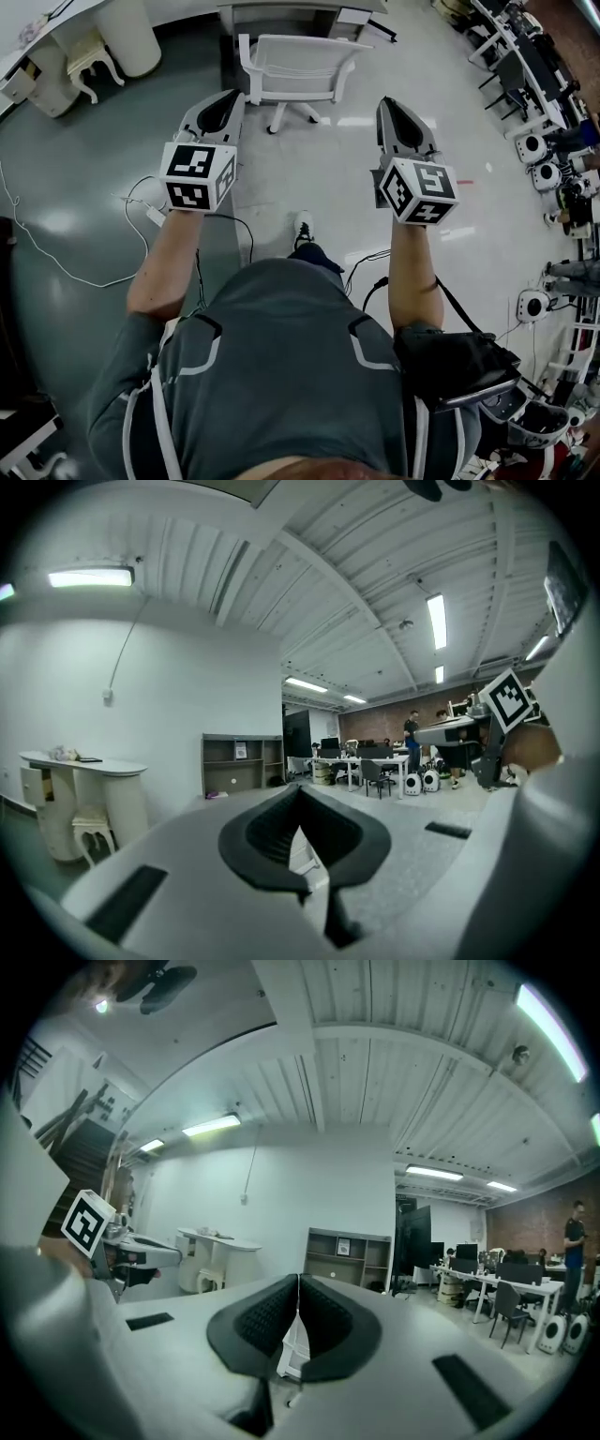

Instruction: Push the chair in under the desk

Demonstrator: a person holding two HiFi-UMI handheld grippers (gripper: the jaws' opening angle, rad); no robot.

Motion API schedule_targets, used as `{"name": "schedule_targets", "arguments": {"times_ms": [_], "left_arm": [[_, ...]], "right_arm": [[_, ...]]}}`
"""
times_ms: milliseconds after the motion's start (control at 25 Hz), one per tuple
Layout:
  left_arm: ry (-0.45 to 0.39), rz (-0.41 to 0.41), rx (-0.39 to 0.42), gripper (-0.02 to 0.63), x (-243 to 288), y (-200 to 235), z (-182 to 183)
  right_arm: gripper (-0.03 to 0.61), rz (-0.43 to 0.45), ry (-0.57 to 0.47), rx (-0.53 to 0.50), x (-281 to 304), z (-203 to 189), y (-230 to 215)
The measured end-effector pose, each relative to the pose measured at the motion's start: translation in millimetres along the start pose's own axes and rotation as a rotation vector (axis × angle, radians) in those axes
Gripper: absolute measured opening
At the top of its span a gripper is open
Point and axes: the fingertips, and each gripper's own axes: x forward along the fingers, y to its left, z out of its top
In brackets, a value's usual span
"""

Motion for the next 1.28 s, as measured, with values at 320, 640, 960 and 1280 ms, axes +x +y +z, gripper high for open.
{"name": "schedule_targets", "arguments": {"times_ms": [320, 640, 960, 1280], "left_arm": [[0.035, 0.090, 0.039, 0.011, 85, 54, -8], [0.113, 0.131, 0.078, 0.011, 245, 113, -26], [0.168, 0.154, 0.046, 0.011, 378, 148, -28], [0.267, 0.098, 0.062, 0.011, 431, 165, -50]], "right_arm": [[0.028, 0.106, 0.030, -0.063, 117, -18, -55], [0.029, 0.242, 0.053, -0.118, 298, -46, -139], [0.031, 0.346, 0.080, -0.087, 418, -77, -211], [0.031, 0.367, 0.113, -0.087, 456, -100, -231]]}}
